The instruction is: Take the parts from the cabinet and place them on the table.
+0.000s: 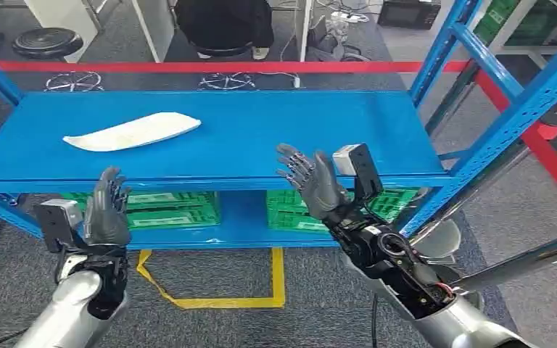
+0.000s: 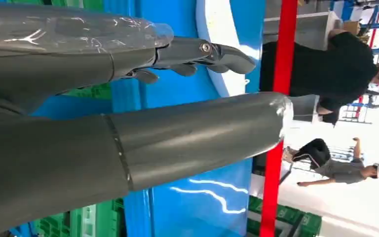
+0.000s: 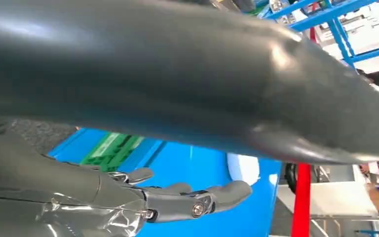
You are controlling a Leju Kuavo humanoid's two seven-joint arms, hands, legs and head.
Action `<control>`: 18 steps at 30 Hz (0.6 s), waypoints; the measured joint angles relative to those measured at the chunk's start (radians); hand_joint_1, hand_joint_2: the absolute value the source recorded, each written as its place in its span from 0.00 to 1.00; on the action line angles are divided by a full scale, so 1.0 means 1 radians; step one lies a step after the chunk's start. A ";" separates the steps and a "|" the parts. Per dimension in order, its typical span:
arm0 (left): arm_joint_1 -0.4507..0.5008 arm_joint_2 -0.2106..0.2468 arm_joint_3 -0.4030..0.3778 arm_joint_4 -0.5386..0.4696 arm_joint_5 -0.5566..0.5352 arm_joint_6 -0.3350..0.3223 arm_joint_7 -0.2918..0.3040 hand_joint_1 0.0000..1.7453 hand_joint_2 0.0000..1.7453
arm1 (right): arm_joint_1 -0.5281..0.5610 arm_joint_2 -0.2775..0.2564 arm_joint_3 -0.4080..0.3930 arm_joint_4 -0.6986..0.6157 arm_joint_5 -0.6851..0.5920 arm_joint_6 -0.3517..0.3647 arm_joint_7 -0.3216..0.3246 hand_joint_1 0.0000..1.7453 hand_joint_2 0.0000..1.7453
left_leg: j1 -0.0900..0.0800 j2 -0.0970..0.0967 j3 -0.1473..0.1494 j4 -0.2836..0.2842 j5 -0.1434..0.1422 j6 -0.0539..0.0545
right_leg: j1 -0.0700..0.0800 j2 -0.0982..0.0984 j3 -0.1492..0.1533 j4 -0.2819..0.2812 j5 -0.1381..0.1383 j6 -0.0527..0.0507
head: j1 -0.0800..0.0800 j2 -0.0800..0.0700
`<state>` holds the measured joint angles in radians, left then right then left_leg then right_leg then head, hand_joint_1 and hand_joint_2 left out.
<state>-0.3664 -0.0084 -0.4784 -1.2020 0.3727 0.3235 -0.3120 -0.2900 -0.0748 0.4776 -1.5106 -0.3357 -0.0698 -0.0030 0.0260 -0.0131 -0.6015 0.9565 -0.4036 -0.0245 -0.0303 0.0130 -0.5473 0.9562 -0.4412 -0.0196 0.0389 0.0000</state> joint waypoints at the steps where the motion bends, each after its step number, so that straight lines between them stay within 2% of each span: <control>1: 0.000 0.000 0.000 0.000 -0.002 0.000 0.000 0.00 0.00 | 0.000 0.000 0.000 0.000 0.000 0.000 0.000 0.00 0.00 | -0.001 0.000 0.000 0.000 -0.001 0.002 | 0.000 0.000 0.001 -0.003 0.002 0.003 | 0.003 0.000; 2: 0.000 0.000 0.000 0.000 -0.003 0.000 0.000 0.00 0.00 | 0.000 0.000 0.000 0.000 0.000 0.000 0.001 0.00 0.00 | -0.001 0.000 0.000 0.001 -0.001 0.003 | 0.000 0.000 0.002 -0.005 0.002 0.004 | 0.008 0.000; 4: 0.000 0.000 0.000 0.000 -0.005 0.000 0.001 0.00 0.00 | 0.000 0.000 0.000 0.000 0.000 0.000 0.002 0.00 0.00 | -0.002 0.000 0.000 0.002 -0.003 0.006 | -0.001 0.000 0.004 -0.008 0.003 0.016 | 0.013 0.000; 5: 0.000 0.001 0.000 0.000 -0.006 0.000 0.001 0.00 0.00 | -0.001 0.000 0.000 0.000 0.000 0.000 0.003 0.00 0.00 | -0.003 0.000 0.000 0.002 -0.004 0.008 | -0.003 0.000 0.005 -0.010 0.003 0.029 | 0.016 0.000; 7: 0.000 0.002 0.000 0.000 -0.007 0.000 0.001 0.00 0.00 | -0.001 0.000 0.000 0.000 0.000 -0.002 0.003 0.00 0.00 | -0.006 0.000 0.000 0.004 -0.005 0.009 | -0.007 0.000 0.007 -0.013 0.001 0.062 | 0.020 0.000; 8: 0.000 0.002 0.000 0.000 -0.008 0.000 0.002 0.00 0.00 | -0.001 0.000 0.000 0.000 0.000 -0.002 0.003 0.00 0.00 | -0.007 0.000 0.000 0.004 -0.006 0.010 | -0.009 0.000 0.007 -0.013 0.000 0.071 | 0.019 0.000; 18: -0.001 0.003 0.000 0.000 -0.024 -0.002 0.014 0.00 0.00 | -0.004 0.000 -0.001 0.000 0.015 0.006 0.012 0.00 0.00 | -0.005 0.001 0.004 0.002 -0.005 0.008 | -0.005 0.001 0.005 -0.006 -0.004 0.069 | 0.005 0.000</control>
<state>-0.3679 -0.0057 -0.4784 -1.2024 0.3487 0.3220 -0.2975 -0.2945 -0.0748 0.4765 -1.5106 -0.3212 -0.0637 0.0088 0.0205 -0.0124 -0.5977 0.9584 -0.4085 -0.0164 -0.0350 0.0136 -0.5427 0.9501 -0.4448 0.0491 0.0439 0.0000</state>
